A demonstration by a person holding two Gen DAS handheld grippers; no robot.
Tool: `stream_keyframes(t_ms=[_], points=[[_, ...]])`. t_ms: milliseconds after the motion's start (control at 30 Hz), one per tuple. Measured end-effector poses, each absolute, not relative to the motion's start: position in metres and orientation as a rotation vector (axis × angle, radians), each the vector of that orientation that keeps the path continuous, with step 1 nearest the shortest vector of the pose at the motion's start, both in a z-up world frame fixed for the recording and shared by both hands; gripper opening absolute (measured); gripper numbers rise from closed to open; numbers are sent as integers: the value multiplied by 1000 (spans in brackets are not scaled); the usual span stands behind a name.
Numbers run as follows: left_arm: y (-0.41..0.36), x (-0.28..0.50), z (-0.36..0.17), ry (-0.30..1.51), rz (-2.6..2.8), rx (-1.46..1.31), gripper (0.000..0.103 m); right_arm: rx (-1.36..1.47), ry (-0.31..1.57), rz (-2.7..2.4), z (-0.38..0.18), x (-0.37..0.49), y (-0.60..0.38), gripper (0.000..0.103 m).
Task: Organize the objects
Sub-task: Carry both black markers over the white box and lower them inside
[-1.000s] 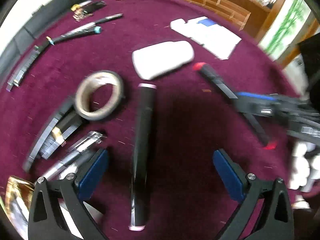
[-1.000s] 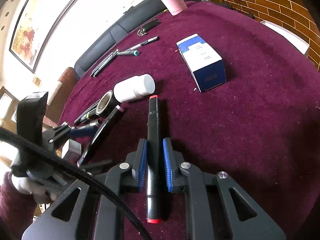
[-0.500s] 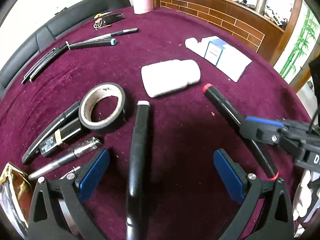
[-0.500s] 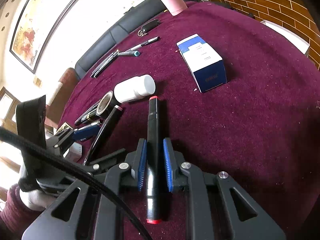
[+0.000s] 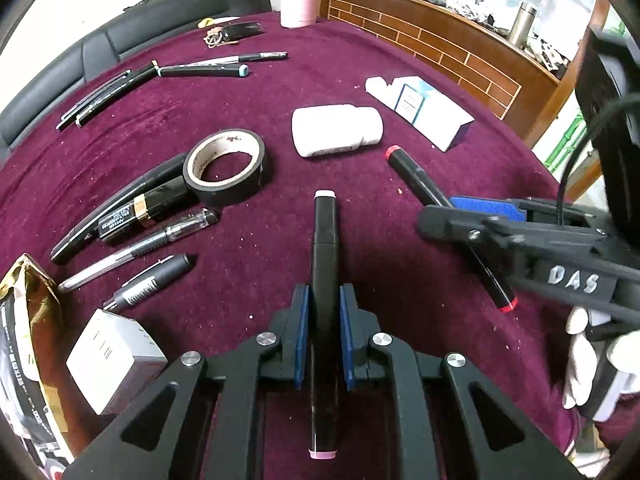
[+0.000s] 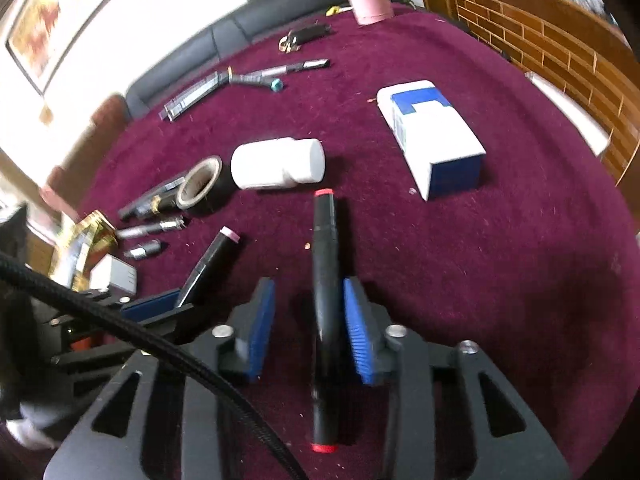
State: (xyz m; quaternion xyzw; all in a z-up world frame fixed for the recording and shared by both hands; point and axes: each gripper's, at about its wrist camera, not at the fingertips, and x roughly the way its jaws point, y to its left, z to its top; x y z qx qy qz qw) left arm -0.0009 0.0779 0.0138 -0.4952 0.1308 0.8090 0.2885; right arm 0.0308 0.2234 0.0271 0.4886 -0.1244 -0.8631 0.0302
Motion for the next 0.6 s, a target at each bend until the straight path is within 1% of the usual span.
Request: stream_keyframes(t_ms=[133,167,200,233,400,533,600], points=[[81,5,12,361,2220,-1276,13,1556,-83,-2722,25,24,201,34],[82,7,12,369,2225,-1264,13,1554,-20,-2732,24,25,197,31],[79,10,13,355,2227,-1265,11,1550,-6,-2729,24,26,196,22],[75,11,14,300,2216,-1276,11,1552,-22,-2712,26,28,198,13],[49,21,20,132,2218,-1262,11,1519,-188,-2661,33,40,209,13],[21,36,37,7,2248,-1209,11,1433,-359,-2606,45,55,208,13],[8,45,45,-42,2263,-1182,11,1383,-416,-2583,52,63,204,13]])
